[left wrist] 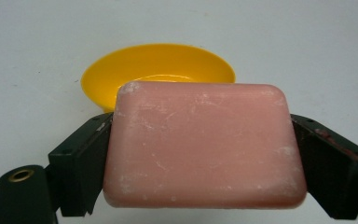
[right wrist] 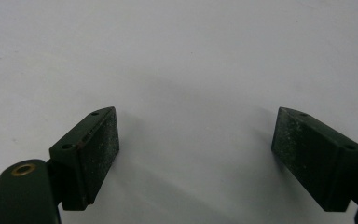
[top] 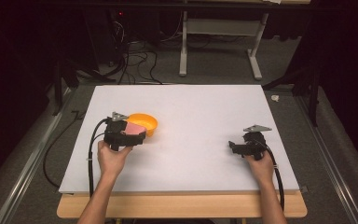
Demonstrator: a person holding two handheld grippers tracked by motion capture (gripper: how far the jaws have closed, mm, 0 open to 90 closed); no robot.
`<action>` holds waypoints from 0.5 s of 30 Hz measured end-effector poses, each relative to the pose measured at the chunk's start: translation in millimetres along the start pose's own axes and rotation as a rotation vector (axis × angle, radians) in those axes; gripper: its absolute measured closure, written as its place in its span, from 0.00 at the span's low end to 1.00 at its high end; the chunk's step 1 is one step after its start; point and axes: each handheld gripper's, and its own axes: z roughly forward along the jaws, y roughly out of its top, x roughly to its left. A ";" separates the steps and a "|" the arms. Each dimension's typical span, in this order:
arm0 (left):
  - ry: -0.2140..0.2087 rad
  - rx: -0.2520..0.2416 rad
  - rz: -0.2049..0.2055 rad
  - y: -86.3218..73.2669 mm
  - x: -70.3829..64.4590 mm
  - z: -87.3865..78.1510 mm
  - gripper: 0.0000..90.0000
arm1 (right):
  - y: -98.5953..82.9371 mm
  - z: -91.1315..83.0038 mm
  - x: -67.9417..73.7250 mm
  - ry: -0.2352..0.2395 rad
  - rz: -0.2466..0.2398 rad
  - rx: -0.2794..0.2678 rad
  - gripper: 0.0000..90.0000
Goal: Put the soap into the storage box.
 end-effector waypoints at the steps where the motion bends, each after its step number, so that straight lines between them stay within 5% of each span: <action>1: 0.000 0.000 0.000 0.0 0.0 0.0 0.15 | 0.0 0.0 0.0 0.000 0.000 0.000 0.17; 15: 0.024 0.025 -0.009 9.3 6.9 3.1 0.15 | 0.0 0.0 0.0 0.000 0.000 0.000 0.17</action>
